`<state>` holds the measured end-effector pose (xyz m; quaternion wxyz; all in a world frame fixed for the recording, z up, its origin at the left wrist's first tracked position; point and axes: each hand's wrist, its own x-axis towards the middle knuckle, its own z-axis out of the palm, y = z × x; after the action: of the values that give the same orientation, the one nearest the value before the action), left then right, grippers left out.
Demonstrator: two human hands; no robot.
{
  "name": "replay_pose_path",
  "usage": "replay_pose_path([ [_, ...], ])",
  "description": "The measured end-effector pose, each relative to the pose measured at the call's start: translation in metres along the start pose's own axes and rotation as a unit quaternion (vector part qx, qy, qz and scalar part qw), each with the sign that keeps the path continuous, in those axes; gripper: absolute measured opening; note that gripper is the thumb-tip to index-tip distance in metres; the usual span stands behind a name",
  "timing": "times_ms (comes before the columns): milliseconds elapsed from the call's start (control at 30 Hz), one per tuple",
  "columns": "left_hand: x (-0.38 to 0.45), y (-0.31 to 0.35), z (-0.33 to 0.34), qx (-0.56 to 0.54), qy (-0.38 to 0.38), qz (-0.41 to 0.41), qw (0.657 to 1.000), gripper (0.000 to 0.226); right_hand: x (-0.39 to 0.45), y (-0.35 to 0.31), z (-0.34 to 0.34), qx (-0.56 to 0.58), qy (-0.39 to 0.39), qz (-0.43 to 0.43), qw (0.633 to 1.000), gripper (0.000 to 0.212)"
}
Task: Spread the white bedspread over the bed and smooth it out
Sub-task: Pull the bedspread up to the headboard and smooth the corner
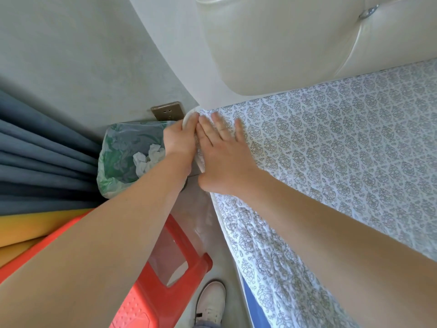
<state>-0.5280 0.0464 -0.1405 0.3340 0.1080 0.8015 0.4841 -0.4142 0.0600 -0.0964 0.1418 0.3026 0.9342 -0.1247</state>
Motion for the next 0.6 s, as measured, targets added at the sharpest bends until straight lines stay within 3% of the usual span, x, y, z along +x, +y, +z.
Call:
replay_pose_path([
  [100,-0.003,0.003,-0.001,-0.032,-0.011,-0.049,0.998,0.034,-0.023,0.010,0.014,0.024,0.050,-0.035,0.998,0.081],
  [233,-0.015,0.003,-0.001,-0.036,-0.028,-0.106,0.993,0.044,-0.072,0.006,0.043,0.043,0.128,-0.010,0.991,0.071],
  [467,-0.073,-0.023,-0.011,-0.068,-0.086,-0.177,0.978,0.037,-0.166,-0.016,0.063,0.076,0.058,0.079,0.992,0.109],
  [600,-0.119,-0.044,-0.020,-0.072,-0.115,-0.201,0.970,0.052,-0.208,-0.028,0.073,0.097,0.045,0.101,0.989,0.108],
])
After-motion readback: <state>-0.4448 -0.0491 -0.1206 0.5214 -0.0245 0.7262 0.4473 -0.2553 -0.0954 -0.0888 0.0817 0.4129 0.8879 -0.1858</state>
